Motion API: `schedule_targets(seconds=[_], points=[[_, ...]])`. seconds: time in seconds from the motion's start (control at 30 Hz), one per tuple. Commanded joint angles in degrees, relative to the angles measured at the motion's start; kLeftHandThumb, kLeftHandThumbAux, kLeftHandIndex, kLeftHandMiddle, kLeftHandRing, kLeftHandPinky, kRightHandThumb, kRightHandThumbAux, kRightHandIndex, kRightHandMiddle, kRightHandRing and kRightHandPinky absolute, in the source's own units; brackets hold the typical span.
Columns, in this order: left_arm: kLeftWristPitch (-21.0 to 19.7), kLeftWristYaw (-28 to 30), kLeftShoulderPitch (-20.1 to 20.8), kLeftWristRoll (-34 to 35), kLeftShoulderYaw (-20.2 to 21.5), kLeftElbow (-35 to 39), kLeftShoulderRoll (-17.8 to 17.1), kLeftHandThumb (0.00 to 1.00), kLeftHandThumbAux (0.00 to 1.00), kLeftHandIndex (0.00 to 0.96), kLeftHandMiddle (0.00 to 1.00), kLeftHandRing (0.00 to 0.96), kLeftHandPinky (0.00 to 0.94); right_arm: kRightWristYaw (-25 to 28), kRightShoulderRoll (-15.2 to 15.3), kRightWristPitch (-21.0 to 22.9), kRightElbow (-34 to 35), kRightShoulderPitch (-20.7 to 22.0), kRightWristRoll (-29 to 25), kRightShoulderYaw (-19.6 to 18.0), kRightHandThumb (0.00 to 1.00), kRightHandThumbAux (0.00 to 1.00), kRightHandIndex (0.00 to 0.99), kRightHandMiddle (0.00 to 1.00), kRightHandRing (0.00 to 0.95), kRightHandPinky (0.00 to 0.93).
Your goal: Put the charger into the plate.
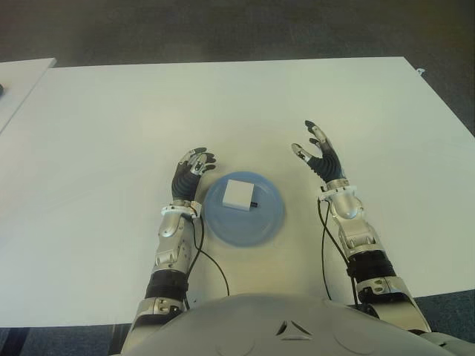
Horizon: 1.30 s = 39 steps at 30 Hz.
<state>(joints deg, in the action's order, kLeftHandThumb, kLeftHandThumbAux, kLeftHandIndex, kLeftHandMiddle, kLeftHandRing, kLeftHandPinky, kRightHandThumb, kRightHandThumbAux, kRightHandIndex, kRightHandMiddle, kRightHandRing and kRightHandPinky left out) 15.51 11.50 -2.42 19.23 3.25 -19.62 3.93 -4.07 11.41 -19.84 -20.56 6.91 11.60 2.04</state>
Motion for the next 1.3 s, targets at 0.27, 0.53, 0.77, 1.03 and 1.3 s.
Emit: schedule_targets(seconds=[0.27,0.53,0.77,1.03,1.3], points=[[-0.3,1.3,-0.1,0.0,-0.1,-1.8,2.2,0.061,0.582,0.308,0.393,0.389,0.368,5.7,-6.0,2.9,0.6,-5.1,-8.2,-0.1,0.173,0.757,0.069,0.125,0.077,0.096],[1.3,2.7,0.3,-0.1,-0.2,-2.2,2.0,0.076,0.563,0.225,0.25,0.25,0.249,8.5,-6.4,5.4,3.4,-7.5,-8.1,1.5,0.13,0.792,0.075,0.131,0.107,0.112],[2.3,3.2,1.0,-0.5,0.1,-3.3,1.9,0.081,0.563,0.168,0.166,0.158,0.174,10.2,-5.3,7.3,2.9,-8.0,-6.8,2.4,0.118,0.721,0.058,0.095,0.082,0.073],[3.6,2.8,2.3,-1.3,0.2,-5.3,1.6,0.081,0.563,0.126,0.13,0.123,0.158,10.0,-4.0,4.5,0.9,-8.0,-4.4,4.0,0.125,0.627,0.047,0.063,0.053,0.048],[4.7,2.4,4.0,-1.9,0.6,-8.1,1.7,0.084,0.557,0.094,0.088,0.078,0.102,9.9,-2.8,0.7,-2.5,-7.5,-4.0,4.2,0.145,0.593,0.037,0.049,0.038,0.036]])
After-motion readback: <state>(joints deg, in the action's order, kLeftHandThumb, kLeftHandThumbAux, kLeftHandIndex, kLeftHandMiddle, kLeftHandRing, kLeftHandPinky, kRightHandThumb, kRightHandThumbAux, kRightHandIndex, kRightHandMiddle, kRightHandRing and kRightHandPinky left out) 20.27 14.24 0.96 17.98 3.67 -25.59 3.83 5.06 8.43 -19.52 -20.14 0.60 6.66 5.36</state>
